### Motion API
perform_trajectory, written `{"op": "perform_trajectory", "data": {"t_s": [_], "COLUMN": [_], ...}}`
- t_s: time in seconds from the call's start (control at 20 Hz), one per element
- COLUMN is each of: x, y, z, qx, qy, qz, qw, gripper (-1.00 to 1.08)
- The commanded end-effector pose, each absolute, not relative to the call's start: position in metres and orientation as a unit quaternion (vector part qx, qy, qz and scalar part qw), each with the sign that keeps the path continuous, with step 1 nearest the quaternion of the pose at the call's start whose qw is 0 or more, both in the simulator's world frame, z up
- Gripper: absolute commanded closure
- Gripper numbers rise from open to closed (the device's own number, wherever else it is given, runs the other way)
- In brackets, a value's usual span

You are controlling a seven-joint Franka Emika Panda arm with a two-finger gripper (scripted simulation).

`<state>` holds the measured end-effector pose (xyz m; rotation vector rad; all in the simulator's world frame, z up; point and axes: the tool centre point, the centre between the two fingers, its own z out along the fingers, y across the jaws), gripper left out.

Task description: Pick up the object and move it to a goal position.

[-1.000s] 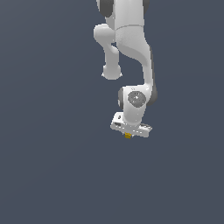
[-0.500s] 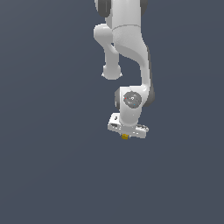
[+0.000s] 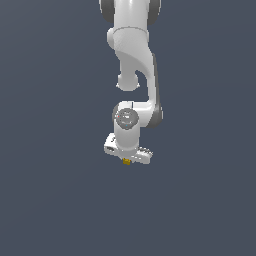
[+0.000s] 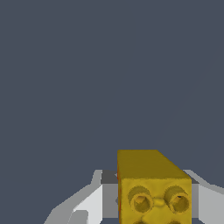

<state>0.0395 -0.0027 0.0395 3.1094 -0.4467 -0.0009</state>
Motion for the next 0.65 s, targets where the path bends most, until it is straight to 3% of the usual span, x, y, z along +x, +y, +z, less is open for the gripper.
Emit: {"op": "perform_trajectory", "data": {"t_s": [0.0, 0.6], "x": [0.048, 0.061], "y": [-0.020, -0.044], "z": [0.043, 0.048], "qx": [0.990, 0.990], "qy": [-0.142, -0.142], "qz": [0.000, 0.000], "qw": [0.000, 0.000], "gripper": [1.08, 1.08]}}
